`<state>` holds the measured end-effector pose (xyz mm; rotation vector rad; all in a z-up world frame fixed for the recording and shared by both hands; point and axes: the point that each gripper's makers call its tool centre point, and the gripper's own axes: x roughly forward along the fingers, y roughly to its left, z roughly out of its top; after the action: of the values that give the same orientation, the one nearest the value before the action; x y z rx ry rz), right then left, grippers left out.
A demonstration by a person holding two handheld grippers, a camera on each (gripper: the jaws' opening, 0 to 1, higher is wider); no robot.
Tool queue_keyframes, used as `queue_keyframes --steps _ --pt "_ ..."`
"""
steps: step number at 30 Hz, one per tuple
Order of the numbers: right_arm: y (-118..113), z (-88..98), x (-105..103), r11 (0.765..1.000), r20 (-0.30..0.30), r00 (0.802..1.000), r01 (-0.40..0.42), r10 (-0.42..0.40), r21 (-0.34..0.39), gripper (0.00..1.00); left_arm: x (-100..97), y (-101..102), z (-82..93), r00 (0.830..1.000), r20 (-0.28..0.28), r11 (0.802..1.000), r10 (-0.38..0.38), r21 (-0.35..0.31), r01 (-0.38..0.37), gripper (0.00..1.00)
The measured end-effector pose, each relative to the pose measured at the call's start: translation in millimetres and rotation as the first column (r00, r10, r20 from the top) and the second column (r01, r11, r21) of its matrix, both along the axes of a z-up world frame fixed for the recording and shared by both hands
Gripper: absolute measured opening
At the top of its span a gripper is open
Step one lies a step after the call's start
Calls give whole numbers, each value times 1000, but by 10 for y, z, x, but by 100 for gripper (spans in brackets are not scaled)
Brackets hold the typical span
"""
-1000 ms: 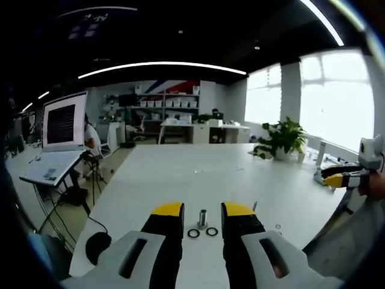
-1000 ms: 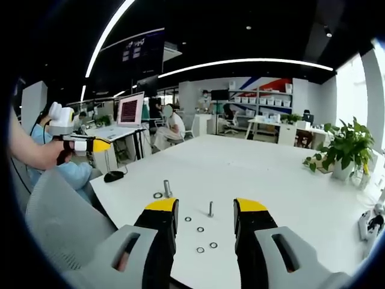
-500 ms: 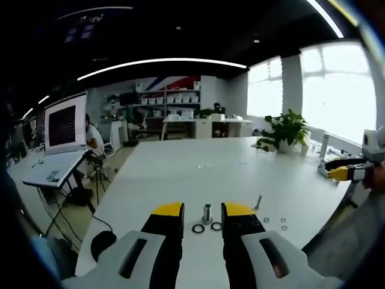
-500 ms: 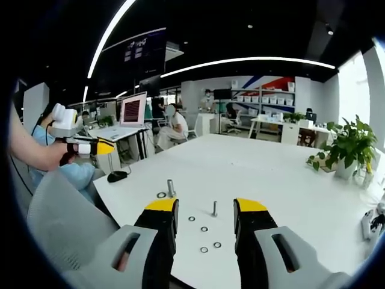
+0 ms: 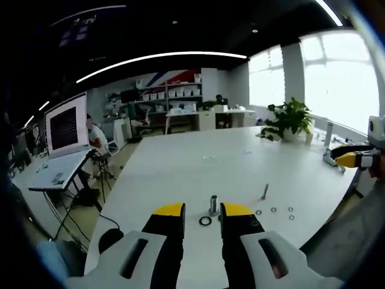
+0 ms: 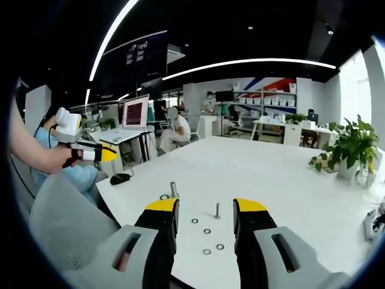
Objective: Place the washer onto the threaded stud by aligning its center hole with the stud, sliding it down to the base, and recovering from edge contact or off-axis alignment until the washer reaches the visible bottom stop.
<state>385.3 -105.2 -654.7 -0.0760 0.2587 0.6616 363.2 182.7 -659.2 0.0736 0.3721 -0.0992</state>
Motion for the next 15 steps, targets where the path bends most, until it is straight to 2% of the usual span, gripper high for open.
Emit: queue_keyframes --steps 7,15 --pt "13 -16 -17 1000 -7 1000 -10 10 -5 37 4 -8 -60 1000 -14 1000 -15 4 15 21" --pt "-9 -44 -12 1000 -16 1000 1 -2 -20 37 3 -7 -88 1000 -16 999 -25 -21 25 21"
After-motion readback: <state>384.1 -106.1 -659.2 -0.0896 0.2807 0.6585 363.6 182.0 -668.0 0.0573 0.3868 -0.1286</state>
